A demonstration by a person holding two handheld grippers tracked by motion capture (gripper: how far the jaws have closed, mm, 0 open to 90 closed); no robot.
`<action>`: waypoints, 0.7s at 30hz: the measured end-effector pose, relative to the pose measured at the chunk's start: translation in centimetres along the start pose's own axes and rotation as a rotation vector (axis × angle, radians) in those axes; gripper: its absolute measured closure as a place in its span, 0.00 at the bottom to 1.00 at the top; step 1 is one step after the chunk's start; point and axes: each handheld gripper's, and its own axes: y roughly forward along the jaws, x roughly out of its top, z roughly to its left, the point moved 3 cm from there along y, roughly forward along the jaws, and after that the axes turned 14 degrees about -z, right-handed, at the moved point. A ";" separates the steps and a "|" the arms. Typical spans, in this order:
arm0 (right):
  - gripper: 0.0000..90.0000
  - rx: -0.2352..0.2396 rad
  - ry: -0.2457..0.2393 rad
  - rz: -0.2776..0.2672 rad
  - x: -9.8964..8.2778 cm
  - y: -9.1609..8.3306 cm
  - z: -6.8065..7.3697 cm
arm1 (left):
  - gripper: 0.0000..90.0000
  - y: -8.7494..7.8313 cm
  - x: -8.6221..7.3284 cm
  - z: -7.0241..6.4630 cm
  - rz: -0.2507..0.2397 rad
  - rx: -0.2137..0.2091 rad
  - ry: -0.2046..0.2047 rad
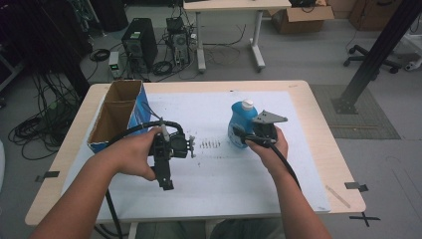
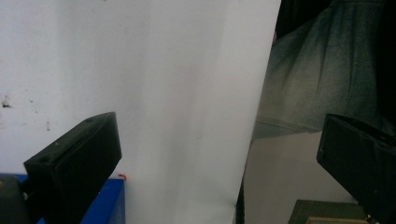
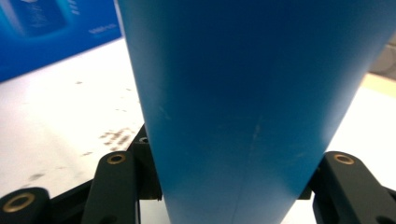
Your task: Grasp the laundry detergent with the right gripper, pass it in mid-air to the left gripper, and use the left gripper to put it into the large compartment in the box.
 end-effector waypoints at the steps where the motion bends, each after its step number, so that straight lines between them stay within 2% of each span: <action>1: 0.51 0.028 -0.011 0.000 0.6 -0.4 0.2 | 0.00 -0.1 0.1 0.0 -0.001 0.001 0.001; 3: 0.51 0.076 -0.041 0.006 1.4 -0.9 0.5 | 0.00 -0.3 0.2 0.1 -0.004 0.005 0.003; 5: 0.51 0.157 -0.074 0.014 2.6 -1.7 1.1 | 0.00 -0.5 0.4 0.2 -0.004 0.016 0.005; 11: 0.50 0.339 -0.150 0.040 4.5 -3.5 2.8 | 0.00 -1.0 1.1 0.1 -0.011 0.025 0.016; 12: 0.50 0.382 -0.167 0.048 4.7 -3.9 3.3 | 0.00 -1.1 1.2 0.1 -0.010 0.028 0.017; 18: 0.50 0.528 -0.205 0.077 4.7 -4.9 5.2 | 0.00 -1.9 2.0 0.0 -0.029 0.033 0.028; 19: 0.50 0.548 -0.209 0.078 4.6 -5.0 5.5 | 0.00 -2.2 2.2 -0.1 -0.037 0.032 0.032; 20: 0.50 0.548 -0.209 0.078 4.6 -5.0 5.5 | 0.00 -2.2 2.2 -0.1 -0.037 0.032 0.032; 21: 0.50 0.606 -0.200 0.080 4.1 -5.0 6.3 | 0.00 -2.5 2.5 -0.2 -0.044 0.033 0.039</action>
